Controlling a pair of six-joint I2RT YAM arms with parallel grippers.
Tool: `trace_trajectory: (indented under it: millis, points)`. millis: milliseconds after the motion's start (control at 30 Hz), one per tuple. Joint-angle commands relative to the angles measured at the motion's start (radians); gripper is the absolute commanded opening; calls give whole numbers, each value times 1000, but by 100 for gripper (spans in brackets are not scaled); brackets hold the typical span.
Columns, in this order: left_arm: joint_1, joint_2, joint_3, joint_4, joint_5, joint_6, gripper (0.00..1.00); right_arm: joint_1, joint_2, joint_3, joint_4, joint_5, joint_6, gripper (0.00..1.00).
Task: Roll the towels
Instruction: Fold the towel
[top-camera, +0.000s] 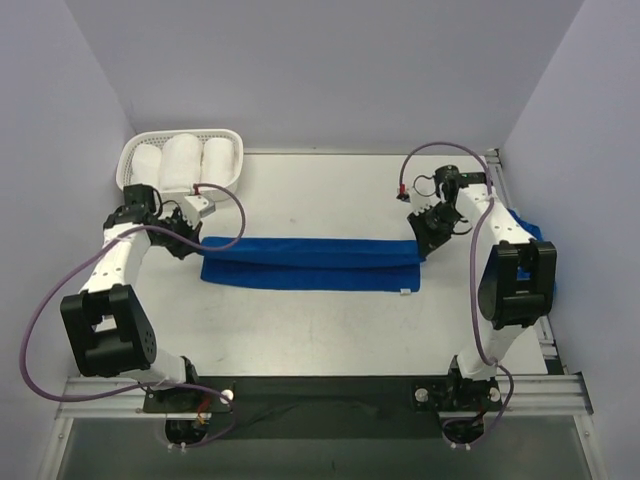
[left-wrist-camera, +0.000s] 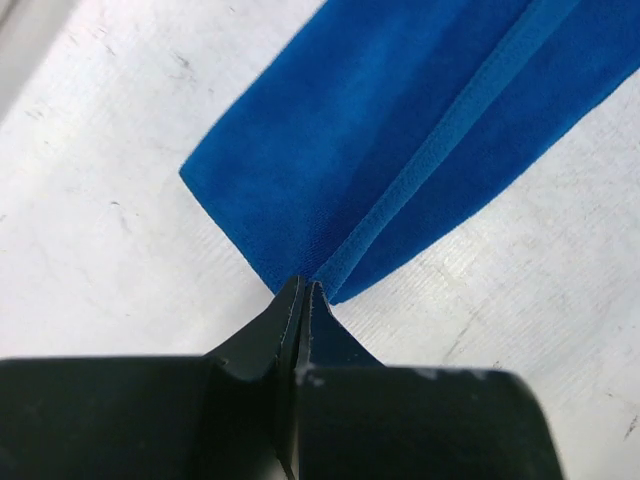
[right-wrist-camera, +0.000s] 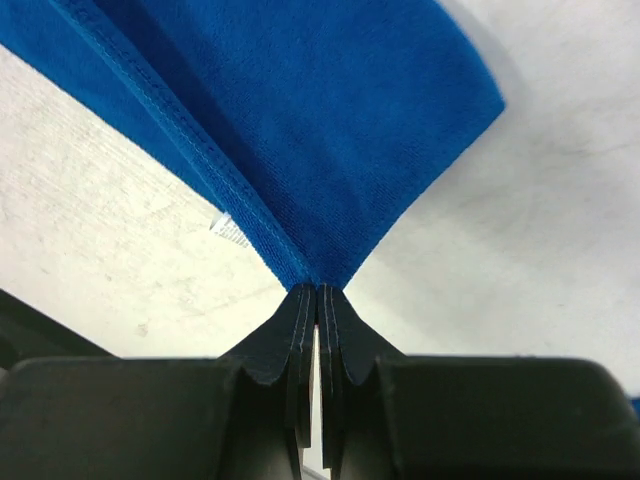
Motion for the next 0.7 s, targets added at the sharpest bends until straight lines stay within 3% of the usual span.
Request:
trace_trajectory:
  millis: [0,333,667]
  points:
    - [9,-4,-50,-37,18,65,0,20,-13,-63,-62,-22,-17,0]
    - [20,99,-171,71,-58,88,0,54,87,-149,21,35,-14,0]
    - [20,119,-162,83,-59,71,0,48,84,-173,33,63,-29,0]
